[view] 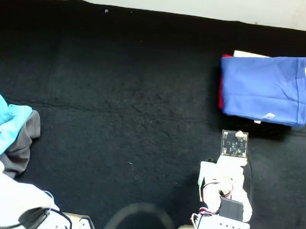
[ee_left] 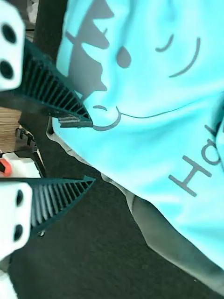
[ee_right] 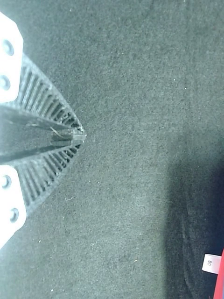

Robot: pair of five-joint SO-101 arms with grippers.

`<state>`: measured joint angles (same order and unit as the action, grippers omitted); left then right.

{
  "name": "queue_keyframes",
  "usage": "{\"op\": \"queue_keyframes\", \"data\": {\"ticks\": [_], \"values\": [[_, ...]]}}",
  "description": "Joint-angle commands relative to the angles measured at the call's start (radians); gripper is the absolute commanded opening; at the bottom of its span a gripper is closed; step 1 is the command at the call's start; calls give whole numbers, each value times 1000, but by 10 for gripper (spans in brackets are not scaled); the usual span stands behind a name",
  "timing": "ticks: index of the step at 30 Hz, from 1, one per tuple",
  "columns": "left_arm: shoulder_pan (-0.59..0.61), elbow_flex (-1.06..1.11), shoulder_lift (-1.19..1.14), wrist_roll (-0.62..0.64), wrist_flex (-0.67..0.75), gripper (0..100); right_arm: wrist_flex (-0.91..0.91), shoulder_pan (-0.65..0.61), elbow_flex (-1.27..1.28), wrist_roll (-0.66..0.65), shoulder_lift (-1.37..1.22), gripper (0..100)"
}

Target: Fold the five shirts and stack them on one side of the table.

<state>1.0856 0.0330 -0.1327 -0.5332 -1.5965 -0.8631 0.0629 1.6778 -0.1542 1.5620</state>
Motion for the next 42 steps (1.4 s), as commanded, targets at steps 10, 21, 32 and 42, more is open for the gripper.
{"op": "queue_keyframes", "data": {"ticks": [10,21,32,42], "values": [[-16,-90,-163,-141,-21,171,10,-8,74,6,8,9],[-104,-202,-163,-74,-35,9,10,-39,74,6,8,9],[-341,-395,94,-41,-167,8,10,-41,74,6,8,9],[-659,-27,315,28,-164,140,10,-42,74,6,8,9]]}}
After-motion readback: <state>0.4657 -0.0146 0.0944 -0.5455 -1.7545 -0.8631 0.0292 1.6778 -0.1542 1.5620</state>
